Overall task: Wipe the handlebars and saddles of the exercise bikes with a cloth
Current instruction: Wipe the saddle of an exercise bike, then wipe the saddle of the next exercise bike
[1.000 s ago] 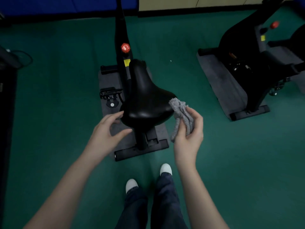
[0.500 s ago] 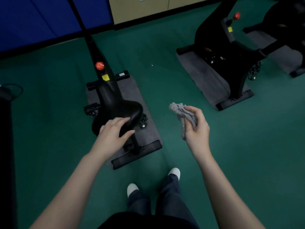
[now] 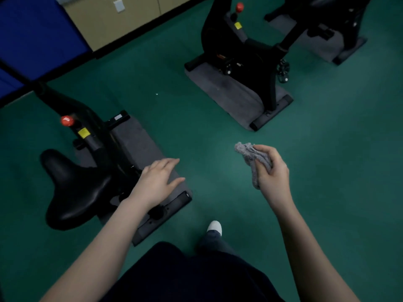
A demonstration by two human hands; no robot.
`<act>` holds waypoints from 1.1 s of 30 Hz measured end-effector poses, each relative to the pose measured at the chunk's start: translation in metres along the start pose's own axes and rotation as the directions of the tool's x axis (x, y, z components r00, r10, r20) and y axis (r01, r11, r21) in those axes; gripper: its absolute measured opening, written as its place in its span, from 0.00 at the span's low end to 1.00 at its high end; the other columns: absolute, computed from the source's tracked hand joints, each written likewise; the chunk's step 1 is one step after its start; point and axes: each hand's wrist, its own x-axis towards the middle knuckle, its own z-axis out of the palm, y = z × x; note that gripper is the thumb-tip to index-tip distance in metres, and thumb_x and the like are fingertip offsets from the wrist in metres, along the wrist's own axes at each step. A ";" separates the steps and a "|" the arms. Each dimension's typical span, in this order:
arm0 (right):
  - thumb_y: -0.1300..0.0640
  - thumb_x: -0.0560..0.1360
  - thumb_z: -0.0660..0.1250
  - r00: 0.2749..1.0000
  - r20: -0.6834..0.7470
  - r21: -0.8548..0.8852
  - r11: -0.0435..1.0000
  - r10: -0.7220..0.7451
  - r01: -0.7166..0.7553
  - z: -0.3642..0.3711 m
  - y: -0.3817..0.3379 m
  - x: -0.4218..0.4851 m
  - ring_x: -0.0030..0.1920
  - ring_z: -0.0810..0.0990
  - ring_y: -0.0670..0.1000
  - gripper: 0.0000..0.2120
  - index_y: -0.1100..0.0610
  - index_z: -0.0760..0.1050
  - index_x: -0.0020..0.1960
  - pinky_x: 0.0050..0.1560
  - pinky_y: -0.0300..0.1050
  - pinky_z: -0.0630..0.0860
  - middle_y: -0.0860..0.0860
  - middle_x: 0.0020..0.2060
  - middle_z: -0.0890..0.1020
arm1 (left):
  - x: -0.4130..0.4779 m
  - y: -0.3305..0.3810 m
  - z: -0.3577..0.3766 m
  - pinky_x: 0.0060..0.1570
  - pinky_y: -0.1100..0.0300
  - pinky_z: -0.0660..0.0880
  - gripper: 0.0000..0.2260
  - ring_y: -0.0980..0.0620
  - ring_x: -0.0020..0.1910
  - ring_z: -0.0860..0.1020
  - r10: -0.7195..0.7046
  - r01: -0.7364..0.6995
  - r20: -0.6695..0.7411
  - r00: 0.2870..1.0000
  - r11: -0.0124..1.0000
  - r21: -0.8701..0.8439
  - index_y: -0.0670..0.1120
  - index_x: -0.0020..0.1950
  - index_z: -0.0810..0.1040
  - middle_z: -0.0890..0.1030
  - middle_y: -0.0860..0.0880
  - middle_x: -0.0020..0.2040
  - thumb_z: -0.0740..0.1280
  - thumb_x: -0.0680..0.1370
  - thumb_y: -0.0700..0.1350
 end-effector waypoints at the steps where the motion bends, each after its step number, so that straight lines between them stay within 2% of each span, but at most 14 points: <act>1: 0.68 0.75 0.62 0.999 -0.029 0.005 1.000 0.015 -0.015 -0.015 0.003 0.003 0.43 0.77 0.30 0.13 0.54 0.76 0.55 0.39 0.21 0.69 0.38 0.47 0.79 | 0.009 0.012 0.001 0.71 0.52 0.58 0.28 0.51 0.73 0.60 0.018 -0.018 0.018 1.000 1.000 0.017 0.50 0.76 0.59 0.63 0.52 0.74 0.58 0.80 0.59; 7: 0.67 0.75 0.64 0.974 -0.208 0.000 0.996 0.085 -0.087 -0.080 0.023 0.007 0.44 0.76 0.29 0.12 0.55 0.76 0.54 0.43 0.22 0.69 0.38 0.46 0.79 | 0.054 0.068 0.007 0.72 0.53 0.53 0.28 0.53 0.74 0.57 0.120 -0.130 0.107 0.987 0.987 0.098 0.50 0.77 0.57 0.61 0.53 0.76 0.56 0.80 0.61; 15: 0.68 0.75 0.63 0.922 -0.357 -0.019 0.986 0.149 -0.167 -0.125 0.036 0.039 0.44 0.76 0.30 0.13 0.53 0.76 0.54 0.45 0.23 0.69 0.38 0.45 0.79 | 0.132 0.119 0.003 0.70 0.54 0.54 0.28 0.53 0.73 0.58 0.237 -0.252 0.119 0.964 0.959 0.131 0.51 0.76 0.59 0.63 0.53 0.75 0.57 0.79 0.61; 20: 0.68 0.75 0.64 0.919 -0.367 -0.046 0.984 0.142 -0.170 -0.134 0.036 0.101 0.43 0.77 0.30 0.12 0.54 0.76 0.53 0.42 0.21 0.68 0.38 0.45 0.79 | 0.203 0.143 -0.003 0.70 0.53 0.54 0.28 0.52 0.73 0.58 0.267 -0.282 0.125 0.956 0.952 0.123 0.50 0.76 0.60 0.64 0.52 0.74 0.56 0.79 0.61; 25: 0.68 0.75 0.63 0.939 -0.306 -0.112 0.974 0.156 -0.198 -0.134 0.029 0.188 0.49 0.78 0.42 0.12 0.56 0.77 0.55 0.46 0.24 0.70 0.43 0.47 0.81 | 0.287 0.161 -0.022 0.70 0.53 0.53 0.28 0.52 0.74 0.58 0.243 -0.255 0.126 0.962 0.963 0.086 0.49 0.76 0.60 0.64 0.51 0.74 0.55 0.80 0.61; 28: 0.68 0.75 0.63 0.952 -0.270 -0.145 0.971 0.144 -0.188 -0.134 0.022 0.235 0.46 0.78 0.40 0.13 0.55 0.77 0.55 0.45 0.31 0.72 0.43 0.47 0.81 | 0.334 0.171 -0.037 0.70 0.53 0.53 0.28 0.51 0.74 0.58 0.225 -0.234 0.109 0.968 0.970 0.074 0.49 0.76 0.60 0.65 0.50 0.74 0.56 0.80 0.61; 31: 0.68 0.75 0.63 0.956 -0.263 -0.163 0.971 0.128 -0.175 -0.142 0.024 0.272 0.39 0.76 0.35 0.14 0.52 0.77 0.54 0.40 0.28 0.70 0.40 0.45 0.81 | 0.379 0.185 -0.050 0.71 0.53 0.53 0.28 0.51 0.74 0.59 0.224 -0.232 0.111 0.968 0.970 0.067 0.49 0.76 0.60 0.65 0.50 0.74 0.56 0.80 0.61; 33: 0.68 0.75 0.64 0.950 -0.280 -0.165 0.967 0.140 -0.191 -0.151 0.027 0.287 0.43 0.78 0.36 0.14 0.53 0.77 0.54 0.43 0.27 0.71 0.41 0.46 0.81 | 0.399 0.195 -0.054 0.70 0.52 0.54 0.28 0.51 0.74 0.59 0.228 -0.236 0.117 0.967 0.970 0.064 0.49 0.76 0.61 0.66 0.49 0.74 0.56 0.79 0.61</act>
